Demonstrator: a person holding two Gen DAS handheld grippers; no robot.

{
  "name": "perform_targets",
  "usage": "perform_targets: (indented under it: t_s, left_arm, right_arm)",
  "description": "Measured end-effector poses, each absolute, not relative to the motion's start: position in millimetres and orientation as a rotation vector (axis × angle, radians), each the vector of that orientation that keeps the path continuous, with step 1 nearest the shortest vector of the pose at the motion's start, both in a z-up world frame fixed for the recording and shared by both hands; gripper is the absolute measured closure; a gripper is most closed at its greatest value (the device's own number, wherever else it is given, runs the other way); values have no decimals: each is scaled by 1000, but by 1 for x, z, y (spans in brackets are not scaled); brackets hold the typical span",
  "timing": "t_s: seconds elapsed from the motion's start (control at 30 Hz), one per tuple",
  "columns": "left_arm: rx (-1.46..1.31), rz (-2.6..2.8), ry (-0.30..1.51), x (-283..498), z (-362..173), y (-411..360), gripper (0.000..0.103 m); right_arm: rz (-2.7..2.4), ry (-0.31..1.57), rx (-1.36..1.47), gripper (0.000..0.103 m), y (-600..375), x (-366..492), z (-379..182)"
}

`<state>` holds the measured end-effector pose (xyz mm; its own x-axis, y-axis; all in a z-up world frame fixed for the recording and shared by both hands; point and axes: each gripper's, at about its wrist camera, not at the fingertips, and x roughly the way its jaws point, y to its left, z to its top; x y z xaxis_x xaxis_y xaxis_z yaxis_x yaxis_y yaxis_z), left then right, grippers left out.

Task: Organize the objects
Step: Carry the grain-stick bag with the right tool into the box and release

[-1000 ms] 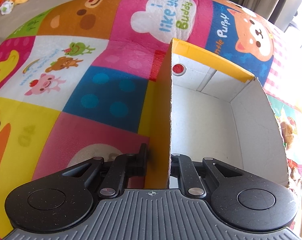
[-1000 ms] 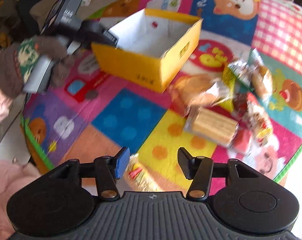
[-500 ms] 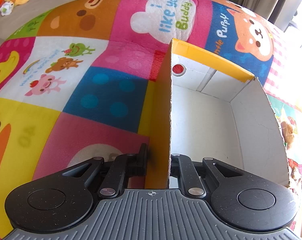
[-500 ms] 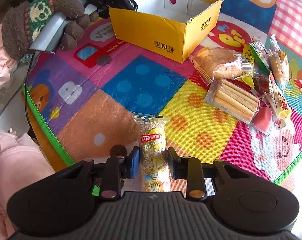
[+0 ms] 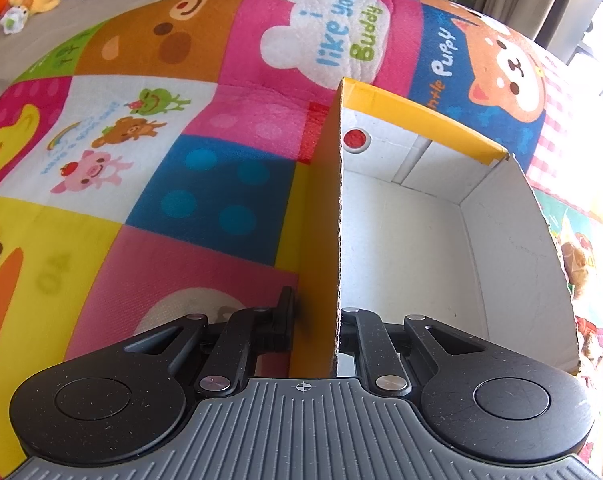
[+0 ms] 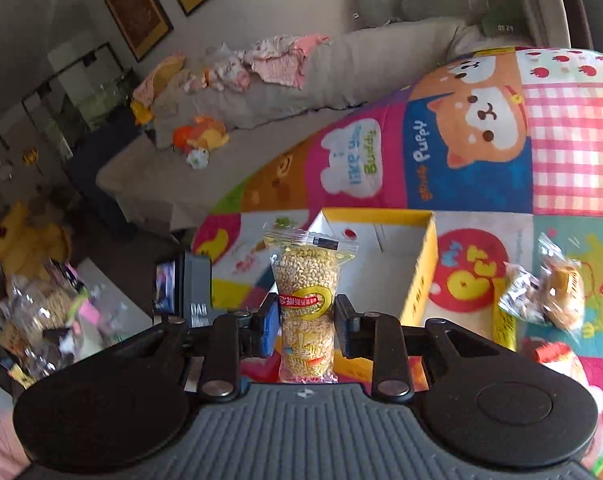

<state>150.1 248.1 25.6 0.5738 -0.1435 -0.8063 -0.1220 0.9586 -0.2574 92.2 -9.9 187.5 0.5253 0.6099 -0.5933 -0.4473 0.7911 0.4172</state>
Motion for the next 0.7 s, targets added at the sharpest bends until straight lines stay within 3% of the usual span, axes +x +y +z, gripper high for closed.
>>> perform_targets:
  t_s: [0.33, 0.57, 0.7]
  left_arm:
    - [-297, -20, 964, 150, 25, 248, 89]
    - [-302, -22, 964, 150, 26, 249, 89]
    - [-302, -22, 963, 150, 26, 249, 89]
  right_arm:
    - [526, 938, 285, 75, 63, 208, 128]
    - [500, 1038, 277, 73, 93, 236, 85]
    - [522, 997, 278, 56, 89, 230, 91]
